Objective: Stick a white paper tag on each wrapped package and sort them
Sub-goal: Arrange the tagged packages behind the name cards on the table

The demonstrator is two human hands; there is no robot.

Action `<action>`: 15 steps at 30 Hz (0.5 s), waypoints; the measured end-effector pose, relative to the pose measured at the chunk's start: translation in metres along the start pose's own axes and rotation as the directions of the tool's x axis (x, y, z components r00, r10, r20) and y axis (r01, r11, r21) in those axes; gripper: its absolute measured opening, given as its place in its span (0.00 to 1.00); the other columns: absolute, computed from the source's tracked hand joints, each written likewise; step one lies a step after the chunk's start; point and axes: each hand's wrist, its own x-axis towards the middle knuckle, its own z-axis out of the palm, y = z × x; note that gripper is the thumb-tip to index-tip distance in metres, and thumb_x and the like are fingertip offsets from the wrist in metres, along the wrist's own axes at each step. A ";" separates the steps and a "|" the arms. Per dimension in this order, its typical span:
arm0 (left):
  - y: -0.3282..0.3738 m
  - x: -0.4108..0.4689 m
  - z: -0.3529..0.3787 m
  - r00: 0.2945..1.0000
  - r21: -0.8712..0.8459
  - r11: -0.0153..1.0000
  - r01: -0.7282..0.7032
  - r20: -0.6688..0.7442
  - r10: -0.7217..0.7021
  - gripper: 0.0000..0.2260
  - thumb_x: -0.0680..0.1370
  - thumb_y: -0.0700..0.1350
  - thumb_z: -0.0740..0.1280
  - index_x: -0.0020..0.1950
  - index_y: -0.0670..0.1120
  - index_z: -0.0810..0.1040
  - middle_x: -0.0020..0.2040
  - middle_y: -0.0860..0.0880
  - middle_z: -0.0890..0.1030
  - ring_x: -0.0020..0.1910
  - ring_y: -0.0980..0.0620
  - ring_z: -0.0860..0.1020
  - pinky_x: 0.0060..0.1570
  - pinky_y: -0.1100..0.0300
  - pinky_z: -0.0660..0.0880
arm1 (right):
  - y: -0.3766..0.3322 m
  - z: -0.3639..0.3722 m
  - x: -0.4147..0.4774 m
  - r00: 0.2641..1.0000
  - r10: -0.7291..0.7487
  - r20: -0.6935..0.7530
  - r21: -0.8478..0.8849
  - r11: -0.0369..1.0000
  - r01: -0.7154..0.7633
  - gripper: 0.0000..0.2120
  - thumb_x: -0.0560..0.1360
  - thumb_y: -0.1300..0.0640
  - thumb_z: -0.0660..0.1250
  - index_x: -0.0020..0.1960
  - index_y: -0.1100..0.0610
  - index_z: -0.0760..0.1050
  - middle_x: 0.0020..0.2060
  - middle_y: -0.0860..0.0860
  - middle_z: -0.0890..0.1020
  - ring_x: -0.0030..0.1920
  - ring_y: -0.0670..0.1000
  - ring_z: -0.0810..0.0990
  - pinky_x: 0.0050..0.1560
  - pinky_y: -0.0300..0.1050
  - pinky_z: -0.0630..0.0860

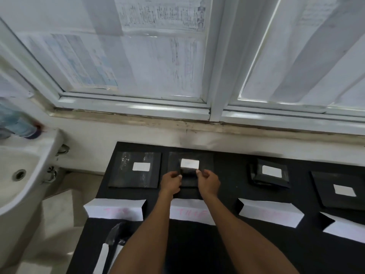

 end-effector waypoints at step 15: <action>-0.136 -0.157 -0.201 0.835 0.494 0.853 -0.168 -0.388 0.390 0.14 0.73 0.44 0.68 0.58 0.45 0.80 0.56 0.45 0.81 0.55 0.45 0.79 0.50 0.58 0.72 | 0.075 0.086 -0.248 0.938 -0.067 0.341 -0.255 0.954 0.160 0.17 0.74 0.51 0.69 0.58 0.59 0.79 0.57 0.55 0.82 0.61 0.56 0.78 0.59 0.43 0.72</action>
